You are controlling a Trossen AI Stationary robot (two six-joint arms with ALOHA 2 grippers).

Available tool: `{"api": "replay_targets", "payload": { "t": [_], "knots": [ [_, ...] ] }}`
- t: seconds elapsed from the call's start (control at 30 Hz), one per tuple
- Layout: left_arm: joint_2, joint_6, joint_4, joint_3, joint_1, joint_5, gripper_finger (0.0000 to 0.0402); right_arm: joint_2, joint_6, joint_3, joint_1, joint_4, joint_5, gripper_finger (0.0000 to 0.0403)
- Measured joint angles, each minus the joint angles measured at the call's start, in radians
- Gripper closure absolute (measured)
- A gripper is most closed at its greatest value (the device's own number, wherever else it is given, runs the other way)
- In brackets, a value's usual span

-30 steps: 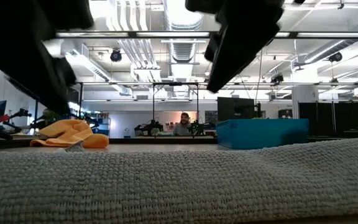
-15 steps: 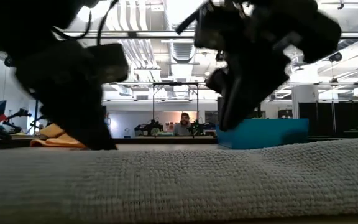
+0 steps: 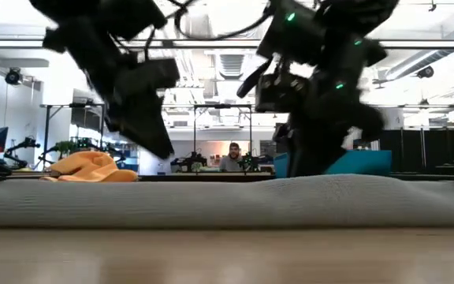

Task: Roll microfiber towels into tight, uniform cylinder then place into a basket
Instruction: Roll the gray towel

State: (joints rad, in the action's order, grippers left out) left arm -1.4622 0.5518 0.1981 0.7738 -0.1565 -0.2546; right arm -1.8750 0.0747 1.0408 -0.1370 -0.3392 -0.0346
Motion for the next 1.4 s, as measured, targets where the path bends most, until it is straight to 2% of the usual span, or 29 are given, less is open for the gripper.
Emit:
{"api": "replay_targets", "payload": {
  "t": [0.13, 0.27, 0.43, 0.6, 0.73, 0.87, 0.93, 1.03, 1.17, 1.3, 1.4],
  "knots": [
    [0.152, -0.008, 0.031, 0.002, 0.0, 0.006, 0.0262, -0.007, -0.07, 0.097, 0.042, -0.126, -0.055, 0.033],
    [0.254, 0.02, 0.021, 0.002, -0.04, 0.005, 0.0262, 0.002, -0.143, 0.237, 0.047, -0.228, -0.061, 0.033],
    [0.28, 0.07, 0.012, 0.002, -0.148, 0.005, 0.0262, 0.001, -0.159, 0.379, -0.002, -0.349, -0.06, 0.033],
    [0.204, 0.129, -0.001, 0.001, -0.238, -0.046, 0.0262, -0.006, -0.073, 0.451, -0.11, -0.364, -0.056, 0.033],
    [0.085, 0.146, -0.025, 0.0, -0.201, -0.071, 0.0262, -0.053, 0.041, 0.449, -0.179, -0.241, -0.055, 0.033],
    [-0.054, 0.089, -0.088, 0.0, -0.146, -0.071, 0.0262, -0.142, 0.1, 0.458, -0.216, -0.168, -0.054, 0.033],
    [-0.118, 0.057, -0.129, 0.0, -0.117, -0.042, 0.0262, -0.192, 0.114, 0.474, -0.227, -0.143, -0.05, 0.033],
    [-0.209, 0.031, -0.141, 0.0, -0.073, 0.063, 0.0262, -0.269, 0.116, 0.515, -0.237, -0.127, -0.03, 0.033],
    [-0.282, -0.001, -0.156, 0.005, -0.05, 0.117, 0.0262, -0.353, 0.131, 0.587, -0.244, -0.15, -0.025, 0.033],
    [-0.291, -0.009, -0.151, 0.004, -0.045, 0.125, 0.0262, -0.37, 0.201, 0.666, -0.261, -0.204, 0.008, 0.033],
    [-0.268, -0.018, -0.147, 0.003, -0.037, 0.132, 0.0262, -0.368, 0.214, 0.709, -0.289, -0.213, 0.11, 0.033]
  ]
}}
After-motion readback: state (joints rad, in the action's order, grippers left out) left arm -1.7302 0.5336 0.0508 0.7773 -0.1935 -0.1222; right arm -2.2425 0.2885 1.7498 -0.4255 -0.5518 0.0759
